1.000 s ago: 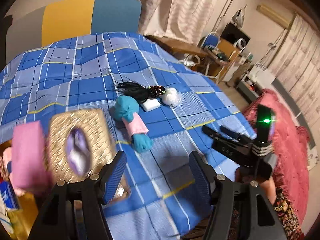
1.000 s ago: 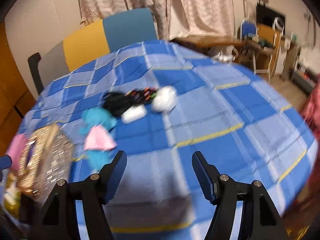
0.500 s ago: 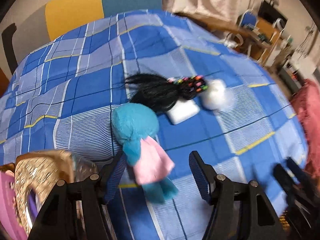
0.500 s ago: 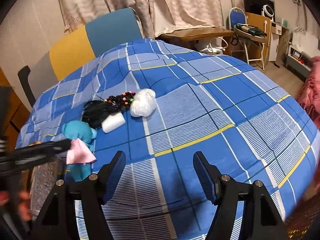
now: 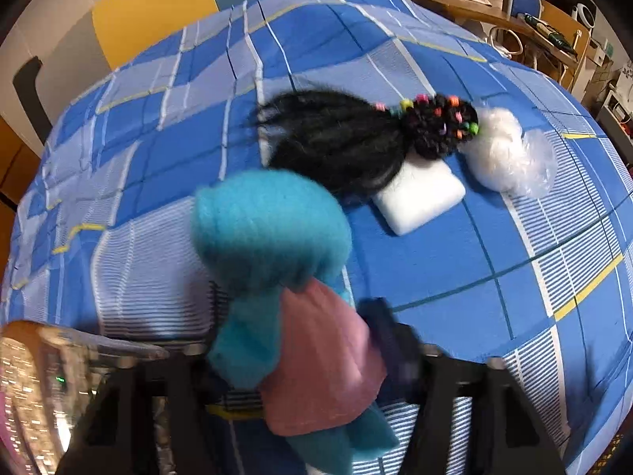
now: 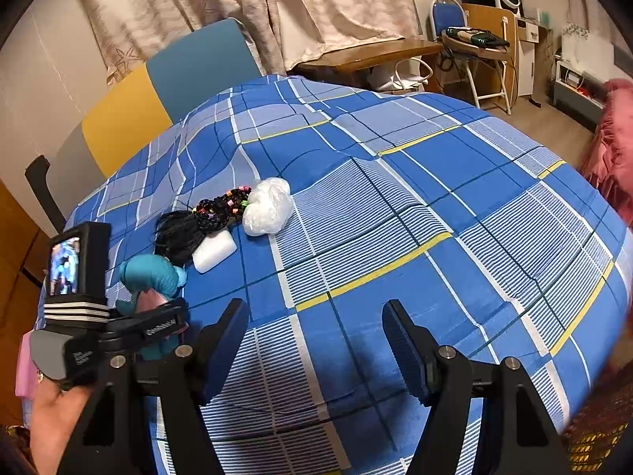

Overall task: Organize soft objects
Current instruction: 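Grasp the teal-and-pink plush toy with the left tool, then grasp the white bagged ball with the right tool while the left holds the plush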

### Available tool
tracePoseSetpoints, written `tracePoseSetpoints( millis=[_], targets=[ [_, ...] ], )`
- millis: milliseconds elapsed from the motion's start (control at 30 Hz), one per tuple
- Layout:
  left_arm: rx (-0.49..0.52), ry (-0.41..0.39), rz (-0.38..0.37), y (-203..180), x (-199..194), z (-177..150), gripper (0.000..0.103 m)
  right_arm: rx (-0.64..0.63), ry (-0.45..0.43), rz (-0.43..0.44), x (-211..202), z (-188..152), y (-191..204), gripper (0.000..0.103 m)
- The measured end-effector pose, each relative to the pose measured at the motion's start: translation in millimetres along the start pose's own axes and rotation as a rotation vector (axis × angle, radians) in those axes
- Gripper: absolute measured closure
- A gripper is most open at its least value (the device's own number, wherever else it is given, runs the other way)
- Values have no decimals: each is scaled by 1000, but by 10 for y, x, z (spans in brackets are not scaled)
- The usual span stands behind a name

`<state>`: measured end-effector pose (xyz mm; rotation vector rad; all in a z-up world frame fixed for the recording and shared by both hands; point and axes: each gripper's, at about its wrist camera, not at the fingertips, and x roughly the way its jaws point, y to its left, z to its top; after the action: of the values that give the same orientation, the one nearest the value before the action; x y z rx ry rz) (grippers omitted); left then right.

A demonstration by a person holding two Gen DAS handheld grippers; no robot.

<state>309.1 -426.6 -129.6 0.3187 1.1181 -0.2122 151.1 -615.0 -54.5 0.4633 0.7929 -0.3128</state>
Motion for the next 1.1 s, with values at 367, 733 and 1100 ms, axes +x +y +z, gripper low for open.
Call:
tracePoseSetpoints(
  millis=[367, 733, 1100],
  targets=[
    [-78, -140, -197, 6, -526, -444, 74, 23, 34, -6, 71, -48, -75, 32],
    [-88, -105, -305, 20, -364, -837, 74, -66, -7, 26, 351, 98, 159, 31],
    [-25, -144, -305, -11, -367, -908, 74, -138, 59, -38, 1464, 874, 575, 31]
  ],
)
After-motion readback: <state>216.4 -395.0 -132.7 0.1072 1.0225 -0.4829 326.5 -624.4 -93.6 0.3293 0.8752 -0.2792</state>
